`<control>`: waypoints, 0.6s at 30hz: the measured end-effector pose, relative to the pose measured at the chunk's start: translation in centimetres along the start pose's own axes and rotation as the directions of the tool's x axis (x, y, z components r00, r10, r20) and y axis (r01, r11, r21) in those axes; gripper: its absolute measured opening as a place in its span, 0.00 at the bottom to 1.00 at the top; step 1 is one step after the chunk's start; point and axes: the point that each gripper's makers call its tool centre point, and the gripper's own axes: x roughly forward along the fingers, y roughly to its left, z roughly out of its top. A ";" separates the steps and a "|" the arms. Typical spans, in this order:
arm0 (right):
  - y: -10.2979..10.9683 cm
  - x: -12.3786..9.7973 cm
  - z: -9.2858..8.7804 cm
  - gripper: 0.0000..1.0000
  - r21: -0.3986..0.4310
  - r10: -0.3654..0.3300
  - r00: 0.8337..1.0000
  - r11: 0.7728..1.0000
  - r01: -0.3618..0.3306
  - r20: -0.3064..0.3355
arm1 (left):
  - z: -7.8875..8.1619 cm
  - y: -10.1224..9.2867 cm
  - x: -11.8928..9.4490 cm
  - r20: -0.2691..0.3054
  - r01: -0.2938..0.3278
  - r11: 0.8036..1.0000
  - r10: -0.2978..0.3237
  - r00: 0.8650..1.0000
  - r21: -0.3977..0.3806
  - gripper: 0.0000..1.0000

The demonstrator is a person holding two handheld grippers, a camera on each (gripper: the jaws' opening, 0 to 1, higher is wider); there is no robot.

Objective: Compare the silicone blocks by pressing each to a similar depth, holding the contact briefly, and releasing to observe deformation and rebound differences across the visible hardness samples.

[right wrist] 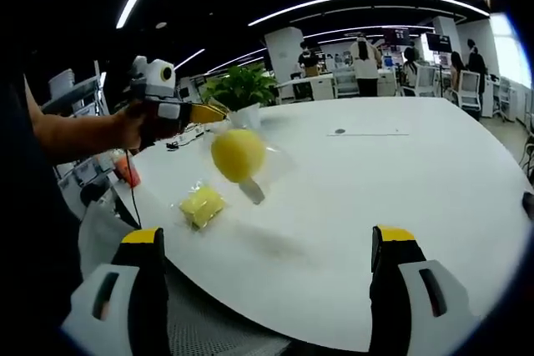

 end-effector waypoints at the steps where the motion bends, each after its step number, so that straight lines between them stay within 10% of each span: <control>1: 0.0 0.2 0.1 0.96 0.001 0.002 1.000 1.000 -0.002 0.003 | 0.4 -0.3 -0.2 0.001 0.006 1.000 -0.006 1.000 0.005 0.00; 18: 1.3 1.3 3.7 0.96 -0.030 0.054 0.997 0.998 -0.052 0.064 | 7.5 -2.8 -5.8 0.174 0.035 0.999 -0.039 0.984 0.026 0.00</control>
